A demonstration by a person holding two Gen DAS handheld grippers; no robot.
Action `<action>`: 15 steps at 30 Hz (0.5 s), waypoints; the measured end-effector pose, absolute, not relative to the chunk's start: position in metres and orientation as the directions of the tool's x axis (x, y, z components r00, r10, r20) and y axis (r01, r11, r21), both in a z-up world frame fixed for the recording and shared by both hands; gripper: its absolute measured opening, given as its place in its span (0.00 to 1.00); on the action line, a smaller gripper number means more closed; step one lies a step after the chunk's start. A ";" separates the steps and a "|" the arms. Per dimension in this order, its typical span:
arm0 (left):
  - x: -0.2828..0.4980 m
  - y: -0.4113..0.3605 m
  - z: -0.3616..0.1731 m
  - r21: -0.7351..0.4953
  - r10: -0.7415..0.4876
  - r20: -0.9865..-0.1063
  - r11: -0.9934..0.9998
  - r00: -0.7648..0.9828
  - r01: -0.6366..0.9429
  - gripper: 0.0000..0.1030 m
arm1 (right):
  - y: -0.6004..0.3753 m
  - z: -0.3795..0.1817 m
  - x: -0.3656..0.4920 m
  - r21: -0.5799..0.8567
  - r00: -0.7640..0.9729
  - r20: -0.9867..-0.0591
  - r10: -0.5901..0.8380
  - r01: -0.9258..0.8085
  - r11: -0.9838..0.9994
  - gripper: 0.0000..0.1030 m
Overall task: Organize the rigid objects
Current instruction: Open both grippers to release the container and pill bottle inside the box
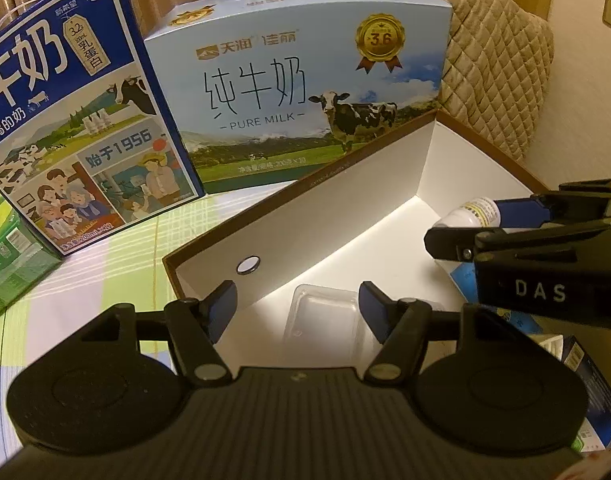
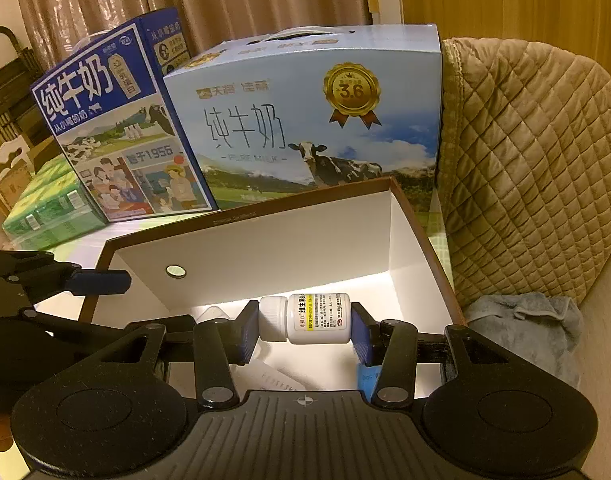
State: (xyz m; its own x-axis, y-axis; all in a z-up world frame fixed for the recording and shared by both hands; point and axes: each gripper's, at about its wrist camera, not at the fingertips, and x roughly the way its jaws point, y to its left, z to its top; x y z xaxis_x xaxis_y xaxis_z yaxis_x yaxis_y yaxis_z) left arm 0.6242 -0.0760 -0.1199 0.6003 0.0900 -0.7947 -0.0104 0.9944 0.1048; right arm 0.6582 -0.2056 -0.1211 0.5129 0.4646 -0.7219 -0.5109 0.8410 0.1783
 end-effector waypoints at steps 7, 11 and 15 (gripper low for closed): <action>0.621 -0.076 -0.117 0.106 0.090 -0.792 0.994 0.603 -0.010 0.62 | -0.209 -0.117 0.662 0.211 0.542 -0.687 0.485 -0.490 0.846 0.62; 0.617 -0.076 -0.114 0.097 0.081 -0.793 0.995 0.604 -0.006 0.62 | -0.216 -0.112 0.659 0.210 0.554 -0.678 0.484 -0.485 0.849 0.64; 0.610 -0.078 -0.108 0.087 0.065 -0.790 0.996 0.610 0.006 0.62 | -0.226 -0.107 0.651 0.211 0.560 -0.674 0.481 -0.479 0.852 0.64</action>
